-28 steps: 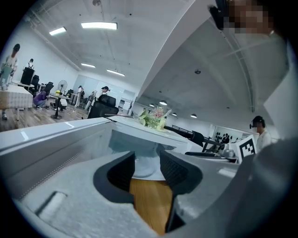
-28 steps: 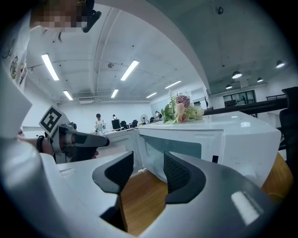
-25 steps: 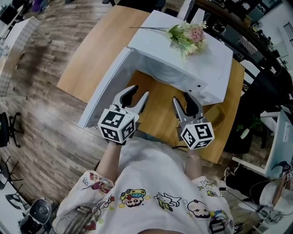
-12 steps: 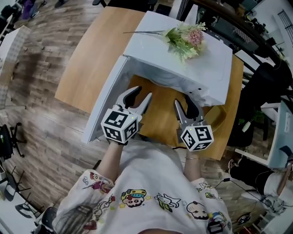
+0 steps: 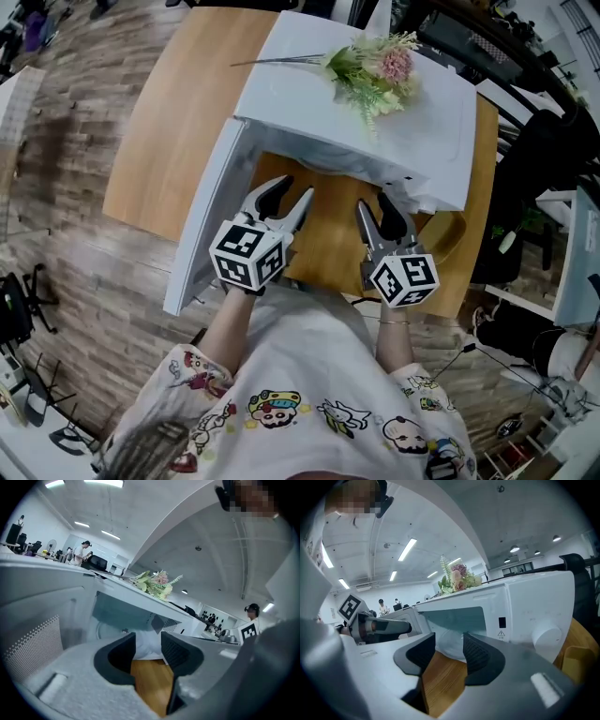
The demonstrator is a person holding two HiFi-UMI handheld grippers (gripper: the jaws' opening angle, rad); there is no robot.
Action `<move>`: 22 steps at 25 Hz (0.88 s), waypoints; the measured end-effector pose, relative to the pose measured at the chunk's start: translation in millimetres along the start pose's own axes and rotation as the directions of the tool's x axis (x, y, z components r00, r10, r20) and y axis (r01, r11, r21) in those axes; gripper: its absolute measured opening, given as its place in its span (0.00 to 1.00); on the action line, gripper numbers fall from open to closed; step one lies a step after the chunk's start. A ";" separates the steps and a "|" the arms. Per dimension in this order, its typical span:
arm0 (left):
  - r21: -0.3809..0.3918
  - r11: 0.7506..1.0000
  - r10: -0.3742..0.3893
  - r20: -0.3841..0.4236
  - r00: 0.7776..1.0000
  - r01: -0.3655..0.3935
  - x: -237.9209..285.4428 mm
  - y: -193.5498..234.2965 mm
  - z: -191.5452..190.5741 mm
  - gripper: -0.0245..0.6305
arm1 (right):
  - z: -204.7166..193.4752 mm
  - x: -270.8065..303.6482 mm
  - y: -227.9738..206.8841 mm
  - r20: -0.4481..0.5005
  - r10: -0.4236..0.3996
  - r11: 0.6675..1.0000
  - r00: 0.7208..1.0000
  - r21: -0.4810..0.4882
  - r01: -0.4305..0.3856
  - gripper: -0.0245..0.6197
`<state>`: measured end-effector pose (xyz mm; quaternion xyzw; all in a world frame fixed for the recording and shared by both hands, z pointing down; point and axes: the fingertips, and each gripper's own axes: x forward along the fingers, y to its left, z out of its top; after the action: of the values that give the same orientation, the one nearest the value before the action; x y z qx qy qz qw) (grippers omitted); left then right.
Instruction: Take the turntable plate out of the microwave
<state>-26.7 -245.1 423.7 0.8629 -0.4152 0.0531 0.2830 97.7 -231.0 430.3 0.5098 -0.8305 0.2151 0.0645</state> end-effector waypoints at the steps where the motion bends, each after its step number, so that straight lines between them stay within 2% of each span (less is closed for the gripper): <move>1: -0.003 1.000 -0.002 -0.004 1.000 0.002 3.6 1.6 -1.3 0.29 | -1.0 2.4 -2.0 -0.001 -0.003 1.000 1.000 0.005 0.003 0.32; 8: -0.072 0.997 -0.025 -0.043 0.999 0.022 23.7 10.6 -28.2 0.29 | -20.3 11.6 -11.3 -0.014 -0.016 0.996 1.000 0.086 0.017 0.32; 14: -0.125 0.992 -0.018 -0.073 0.997 0.008 38.9 25.5 -51.6 0.29 | -41.3 23.1 -15.7 -0.036 -0.017 0.991 0.999 0.131 0.021 0.31; 22: -0.272 0.962 -0.033 -0.079 0.996 0.010 53.0 40.6 -81.6 0.29 | -69.2 34.8 -23.8 -0.044 -0.014 0.966 0.999 0.257 0.025 0.31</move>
<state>-10.8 -258.2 527.1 0.8176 -0.3971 0.0283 0.4160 94.4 -239.4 510.8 0.5172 -0.7890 0.3312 0.0173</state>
